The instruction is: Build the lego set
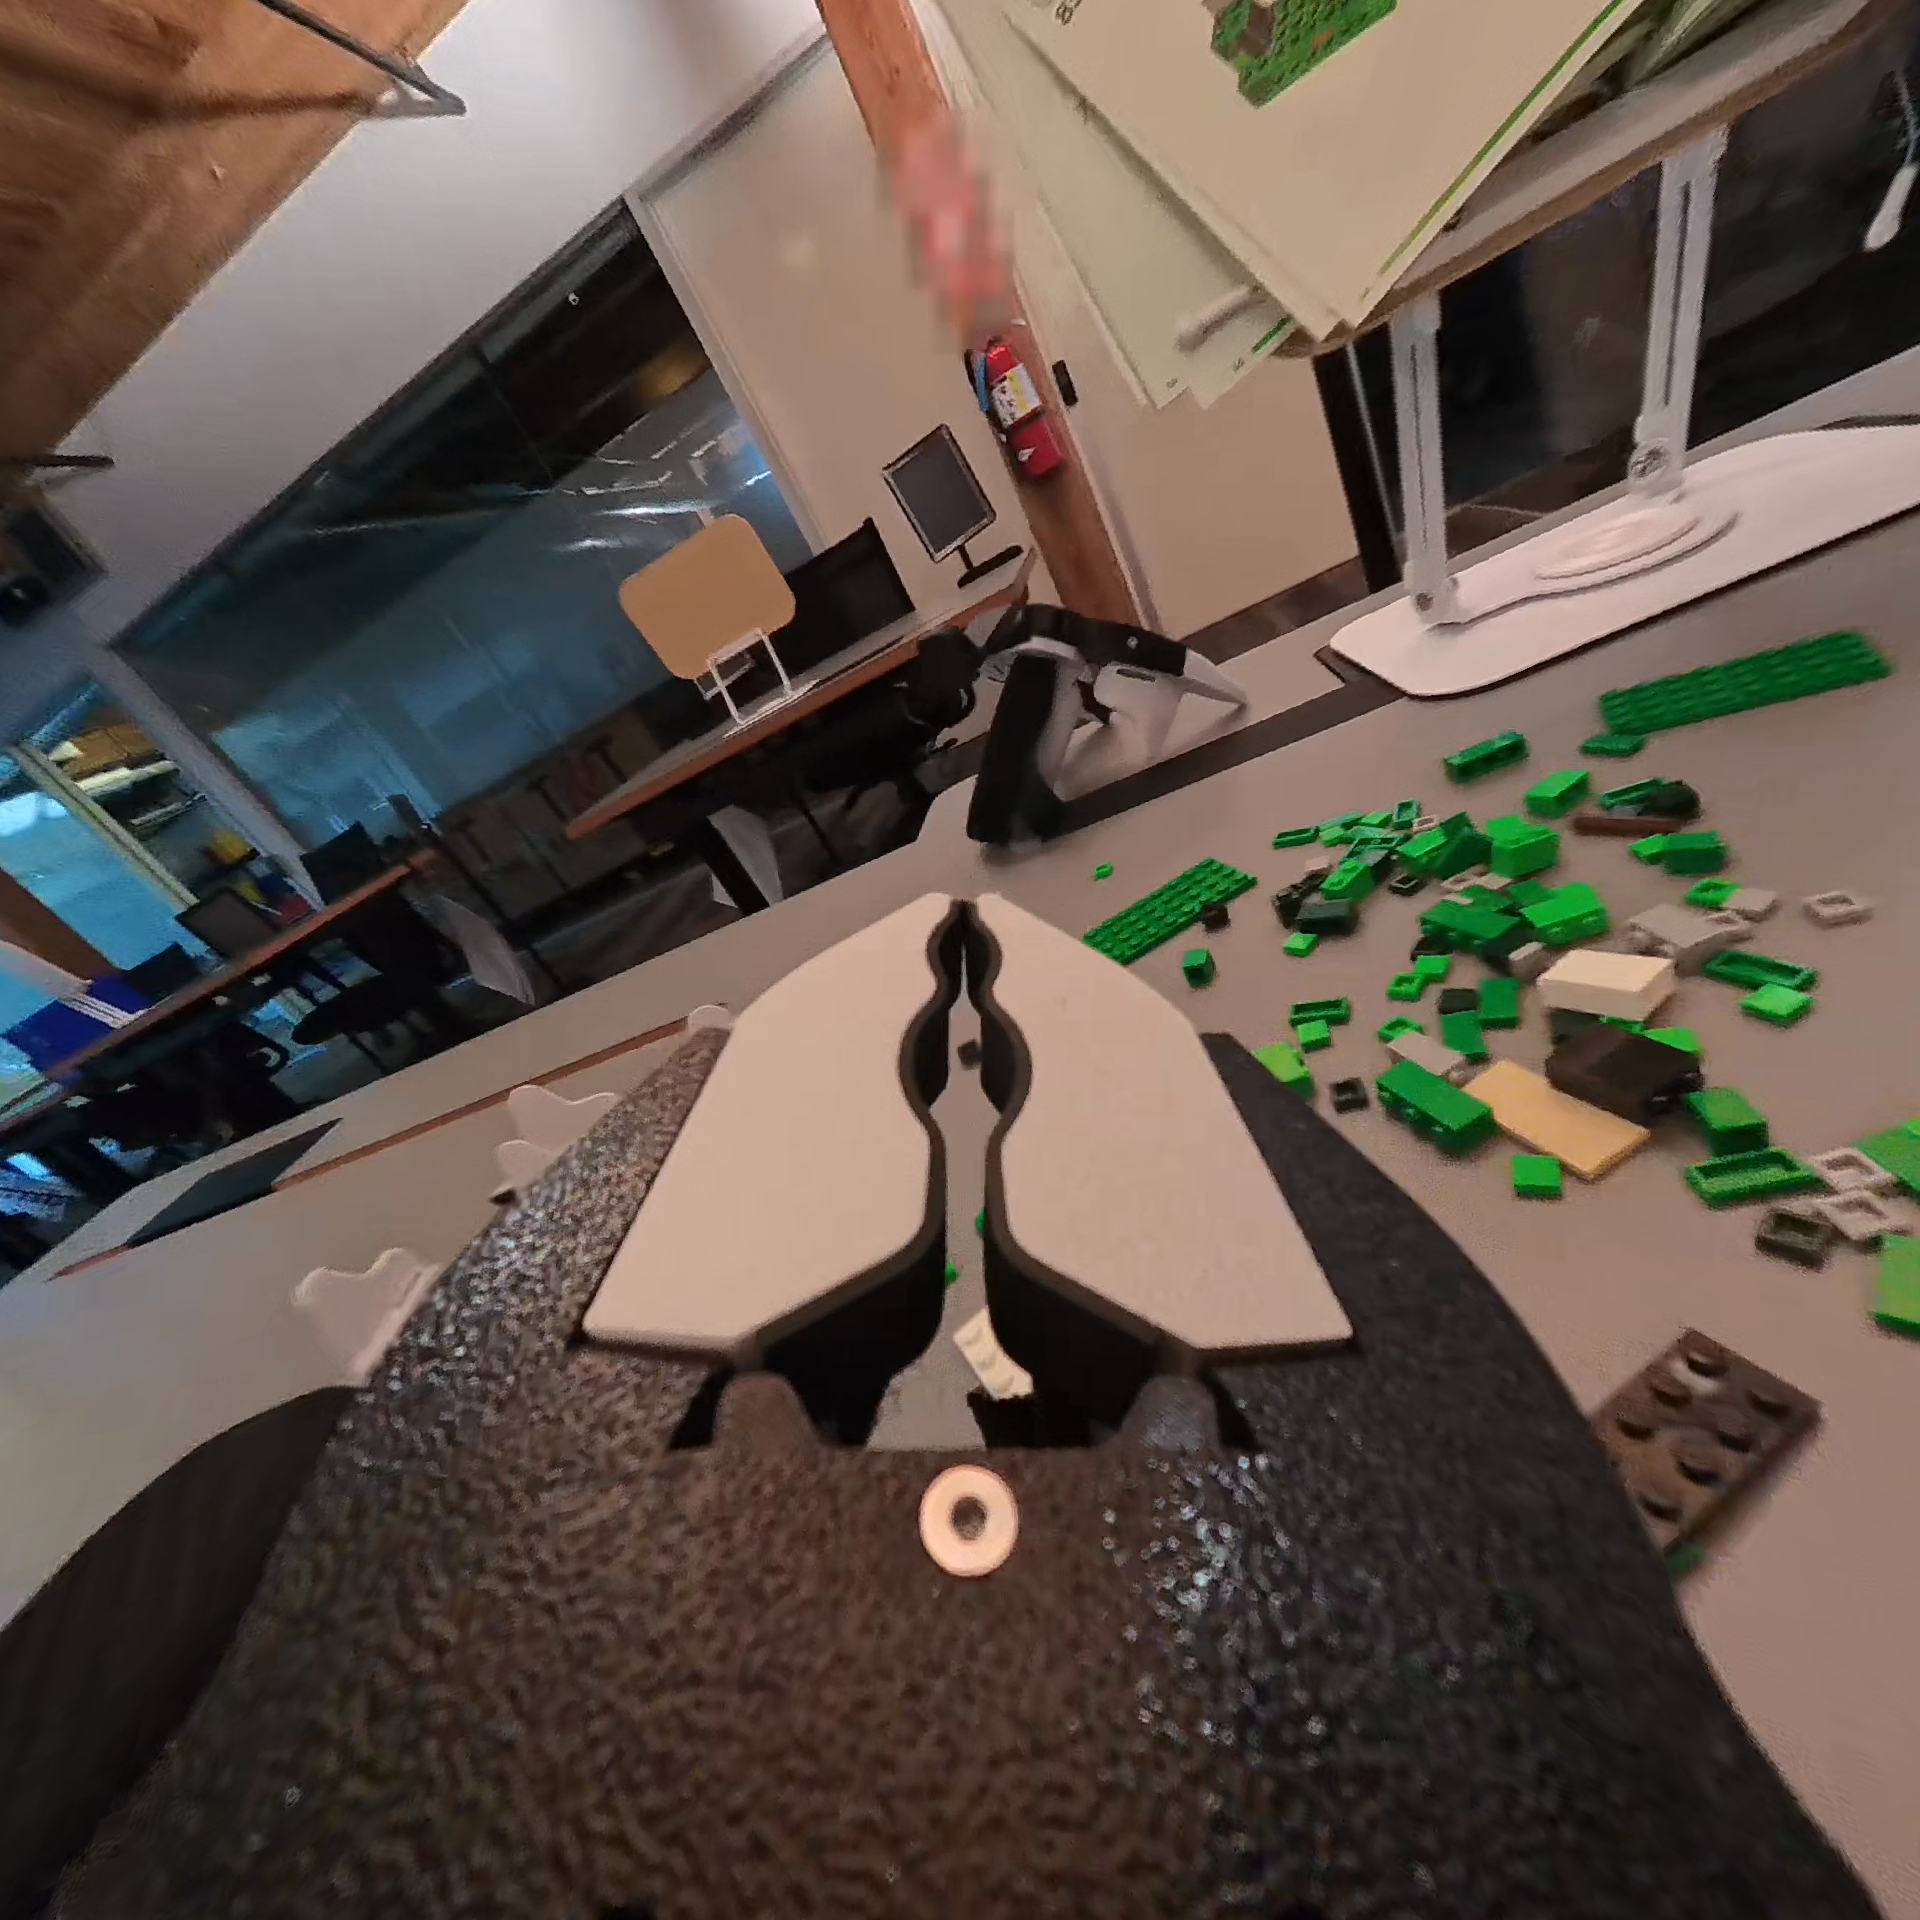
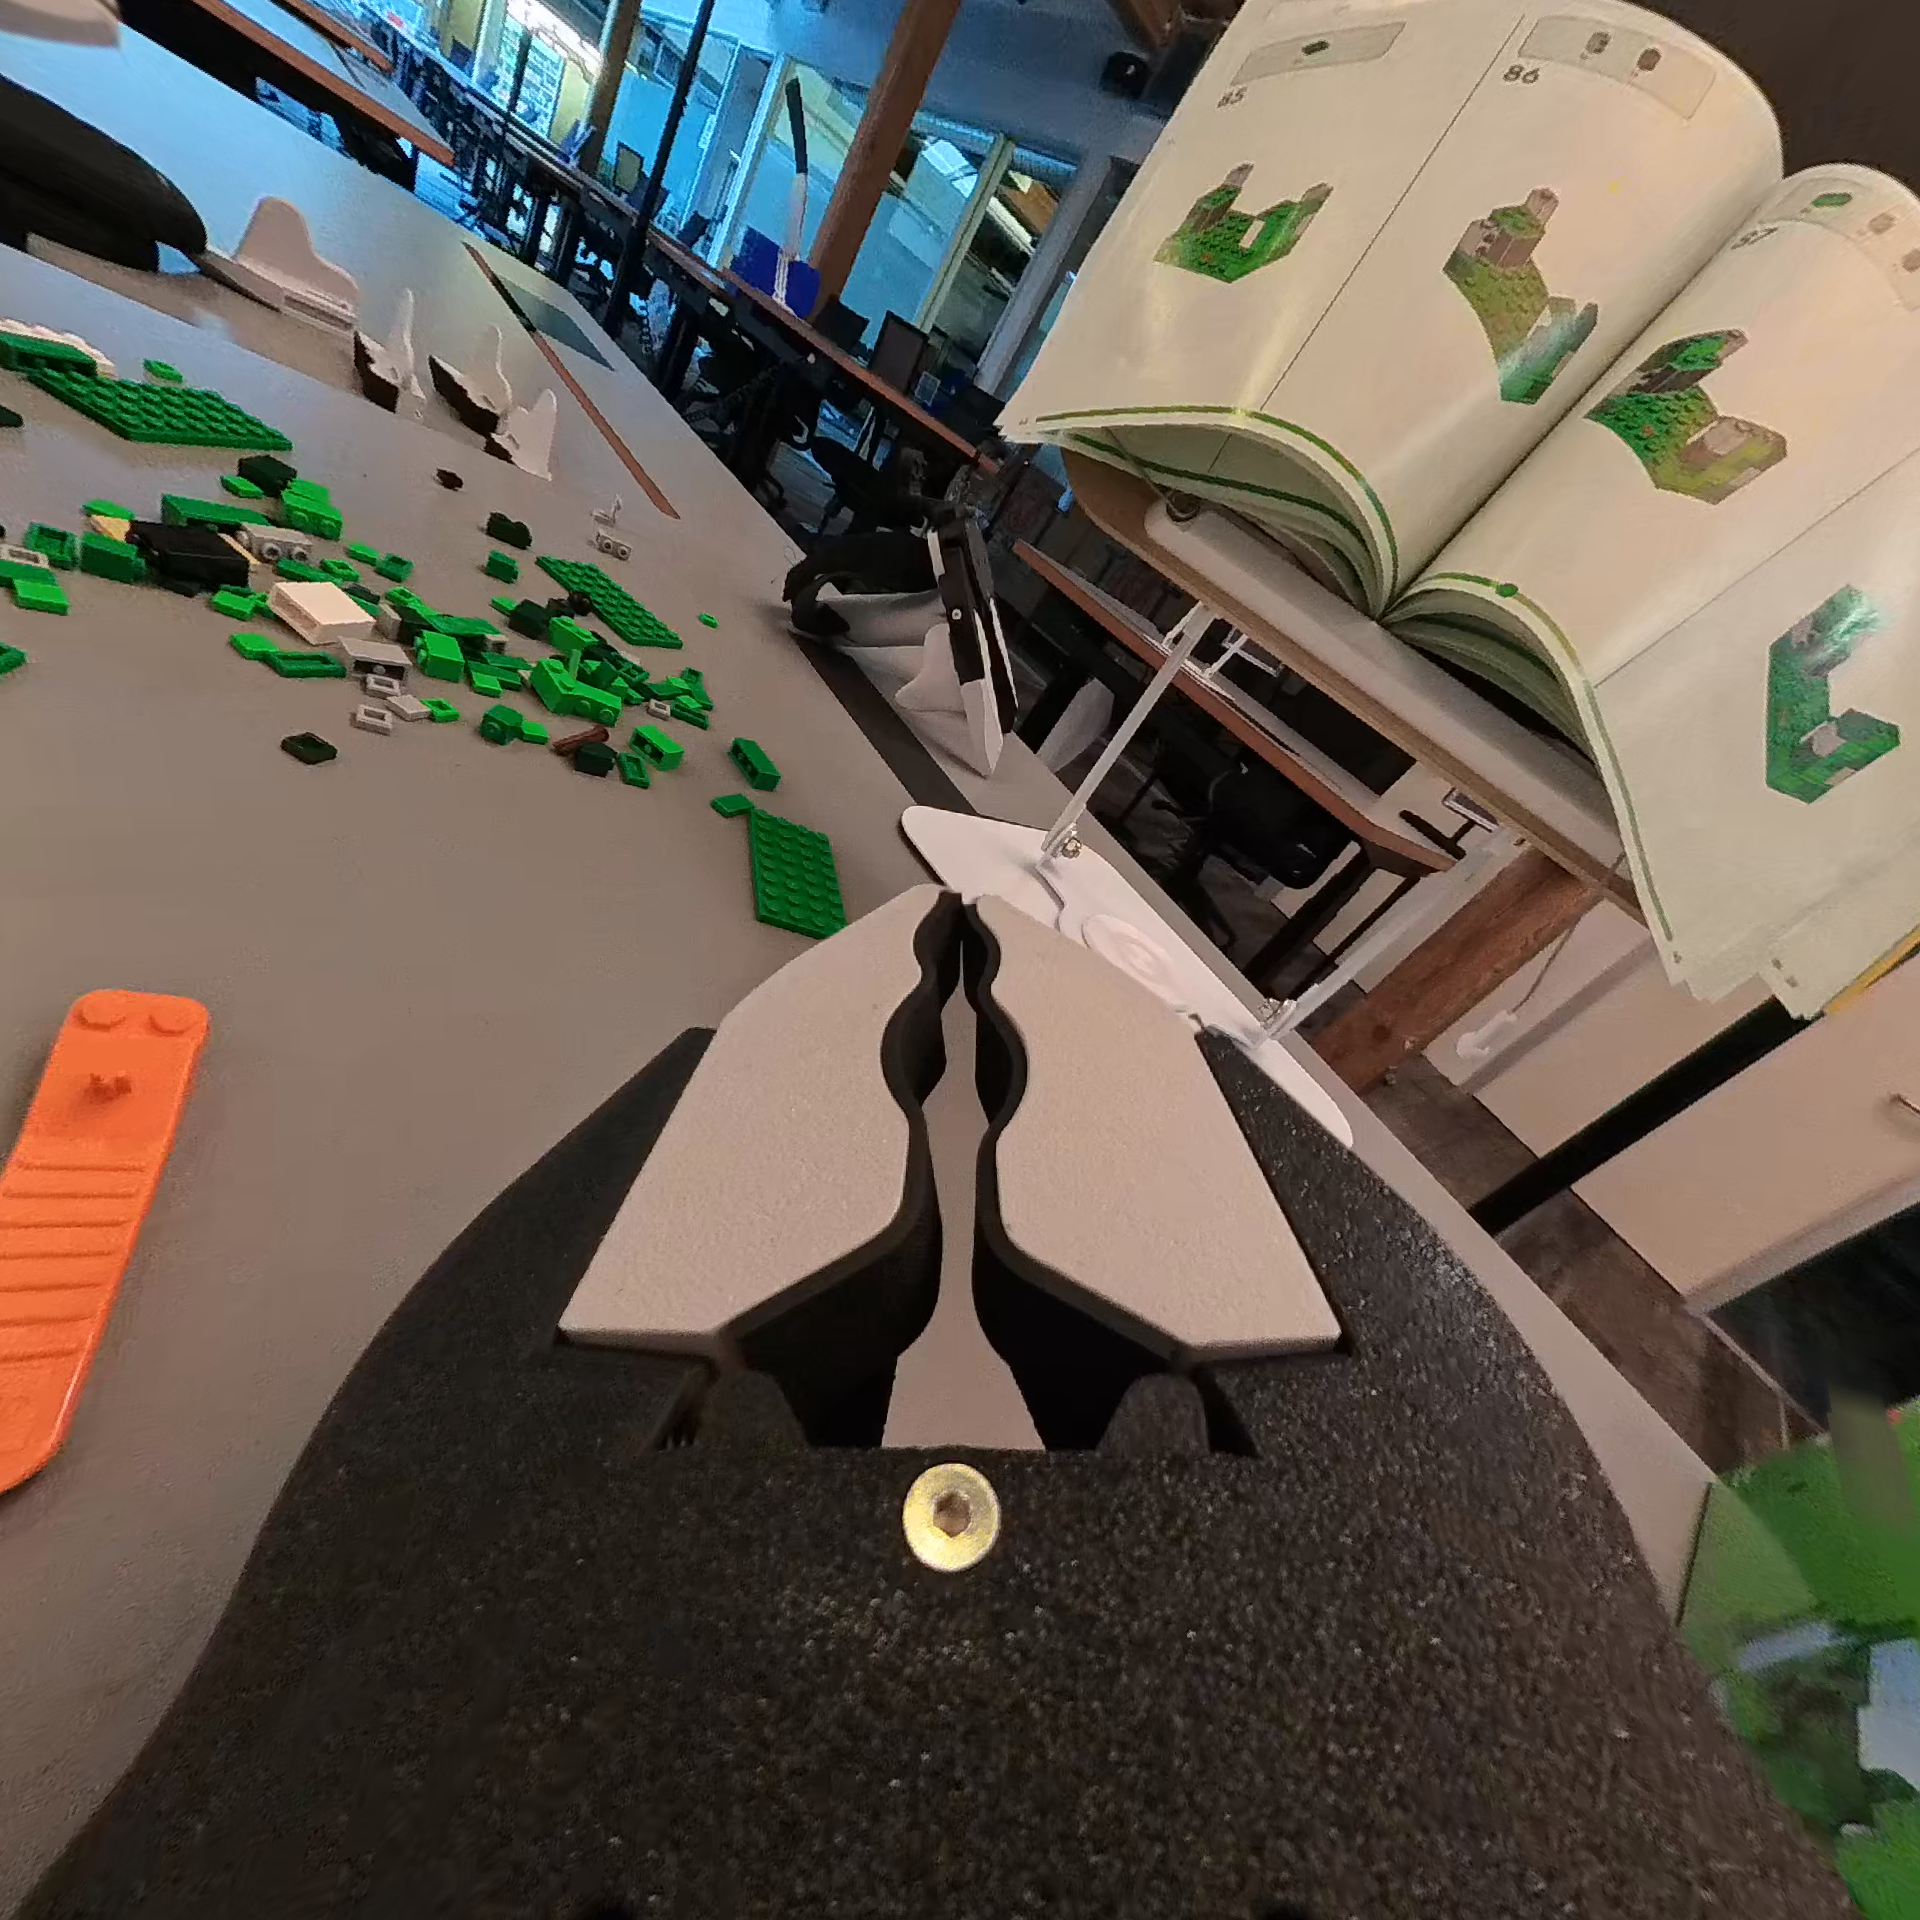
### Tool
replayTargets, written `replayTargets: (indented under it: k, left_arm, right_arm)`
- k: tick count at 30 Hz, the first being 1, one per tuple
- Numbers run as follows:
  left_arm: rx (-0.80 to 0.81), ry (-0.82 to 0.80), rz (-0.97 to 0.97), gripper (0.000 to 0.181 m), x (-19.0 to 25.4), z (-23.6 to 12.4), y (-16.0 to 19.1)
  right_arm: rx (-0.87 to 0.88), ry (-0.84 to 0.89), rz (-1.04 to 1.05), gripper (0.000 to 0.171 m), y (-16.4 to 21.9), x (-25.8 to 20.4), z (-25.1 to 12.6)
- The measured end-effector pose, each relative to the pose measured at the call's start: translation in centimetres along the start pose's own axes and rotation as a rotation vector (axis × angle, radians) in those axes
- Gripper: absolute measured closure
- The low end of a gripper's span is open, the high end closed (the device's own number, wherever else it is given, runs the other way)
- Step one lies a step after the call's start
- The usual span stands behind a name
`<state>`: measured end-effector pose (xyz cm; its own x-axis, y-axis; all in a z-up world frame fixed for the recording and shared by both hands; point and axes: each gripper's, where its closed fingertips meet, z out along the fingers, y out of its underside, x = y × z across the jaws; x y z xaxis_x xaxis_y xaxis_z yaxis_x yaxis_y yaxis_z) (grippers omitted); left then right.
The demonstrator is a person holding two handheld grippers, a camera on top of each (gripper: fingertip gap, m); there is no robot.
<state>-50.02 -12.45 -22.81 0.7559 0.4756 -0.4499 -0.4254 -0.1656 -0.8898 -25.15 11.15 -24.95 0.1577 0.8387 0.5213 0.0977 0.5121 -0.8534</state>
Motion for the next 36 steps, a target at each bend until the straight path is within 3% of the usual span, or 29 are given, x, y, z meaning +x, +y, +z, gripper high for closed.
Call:
replayTargets:
  k: [4, 9, 13, 15, 19, 23, 29, 36]
  left_arm:
    - [0.052, -0.020, -0.026, 0.181, -1.4, 1.4, 0.0]
    - [0.007, -0.056, 0.006, 0.181, -3.4, 4.2, 1.6]
    - [-0.118, 0.106, 0.013, 0.181, -1.9, 6.5, 4.0]
    - [-0.187, 0.264, -0.020, 0.180, -0.1, 7.4, 5.1]
    - [-0.284, 0.383, -0.205, 0.151, 1.1, 9.2, 6.1]
    - [-0.335, 0.446, -0.338, 0.147, 2.2, 9.7, 5.7]
    - [-0.339, 0.398, -0.390, 0.155, 1.6, 9.4, 5.7]
    - [-0.562, 0.532, -0.436, 0.143, 3.2, 9.3, 8.9]
  right_arm:
    - [-0.022, 0.006, -0.005, 0.171, 0.3, 0.1, 0.0]
    - [-0.040, 0.019, -0.028, 0.171, 0.5, 0.1, 0.0]
    - [-0.069, 0.056, -0.032, 0.171, 0.8, 0.5, 0.2]
    - [-0.071, 0.072, -0.026, 0.171, 0.9, 0.8, 0.3]
    - [-0.055, 0.083, -0.005, 0.171, 0.7, 1.2, 0.0]
    - [-0.059, 0.090, 0.000, 0.171, 0.9, 1.4, 0.0]
    - [-0.060, 0.092, -0.016, 0.171, 1.0, 1.5, -0.2]
    - [-0.062, 0.092, -0.004, 0.171, 1.0, 1.6, 0.0]
